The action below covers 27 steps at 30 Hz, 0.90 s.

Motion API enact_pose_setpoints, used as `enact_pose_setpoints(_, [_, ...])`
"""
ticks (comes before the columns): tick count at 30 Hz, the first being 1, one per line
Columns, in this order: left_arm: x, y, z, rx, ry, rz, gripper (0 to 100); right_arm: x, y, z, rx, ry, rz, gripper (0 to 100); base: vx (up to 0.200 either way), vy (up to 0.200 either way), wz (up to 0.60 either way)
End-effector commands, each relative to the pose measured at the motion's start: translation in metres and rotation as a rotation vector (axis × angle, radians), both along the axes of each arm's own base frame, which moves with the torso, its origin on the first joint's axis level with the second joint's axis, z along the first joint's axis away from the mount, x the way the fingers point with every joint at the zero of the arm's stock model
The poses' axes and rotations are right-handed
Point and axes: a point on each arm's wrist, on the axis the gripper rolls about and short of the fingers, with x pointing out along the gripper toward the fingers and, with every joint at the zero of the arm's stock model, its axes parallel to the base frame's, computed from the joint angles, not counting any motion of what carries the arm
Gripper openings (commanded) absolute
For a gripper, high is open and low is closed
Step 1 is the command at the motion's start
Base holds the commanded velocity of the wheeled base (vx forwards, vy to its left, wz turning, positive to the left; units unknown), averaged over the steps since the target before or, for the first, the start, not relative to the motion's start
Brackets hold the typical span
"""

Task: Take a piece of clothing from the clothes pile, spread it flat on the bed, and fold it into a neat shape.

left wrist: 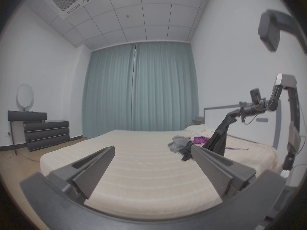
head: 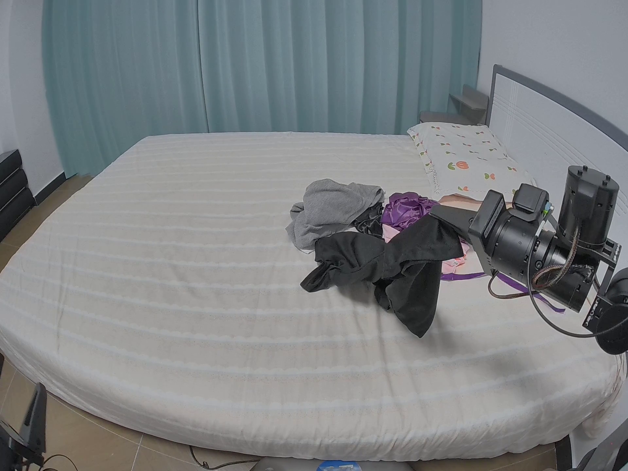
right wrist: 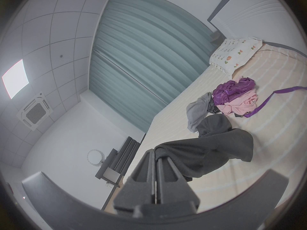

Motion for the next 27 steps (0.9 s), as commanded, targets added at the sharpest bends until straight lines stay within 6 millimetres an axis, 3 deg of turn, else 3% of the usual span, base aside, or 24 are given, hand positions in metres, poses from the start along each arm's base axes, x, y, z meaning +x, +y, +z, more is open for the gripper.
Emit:
enact_pose_setpoints(1, [0.054,-0.004,0.063,-0.052,0.212,-0.188,100,-0.011,-0.003,0.016,0.022,-0.059,0.015,0,0.000,0.000,0.00])
enact_pose_setpoints(8, [0.099,-0.009,0.039,-0.075,0.494,-0.298,100,-0.011,-0.001,0.021,0.032,-0.079,0.018,0,0.000,0.000,0.00])
enact_pose_setpoints(14, [0.142,-0.022,0.017,-0.073,0.717,-0.389,100,-0.035,0.001,0.046,0.089,-0.167,0.078,0,0.000,0.000,0.00])
enact_pose_setpoints(18, [0.165,-0.034,0.004,-0.063,0.798,-0.439,100,-0.040,0.001,0.049,0.073,-0.197,0.086,0,0.000,0.000,0.00])
enact_pose_setpoints(20, [0.167,-0.035,0.003,-0.062,0.804,-0.441,100,-0.039,0.001,0.050,0.073,-0.200,0.085,0,0.000,0.000,0.00])
enact_pose_setpoints(22, [0.191,-0.044,-0.013,-0.054,0.856,-0.454,100,-0.041,0.002,0.050,0.067,-0.204,0.095,0,0.000,0.000,0.00])
enact_pose_setpoints(27, [0.219,-0.059,-0.038,-0.034,0.903,-0.479,100,-0.041,0.005,0.052,0.070,-0.220,0.107,0,0.000,0.000,0.00])
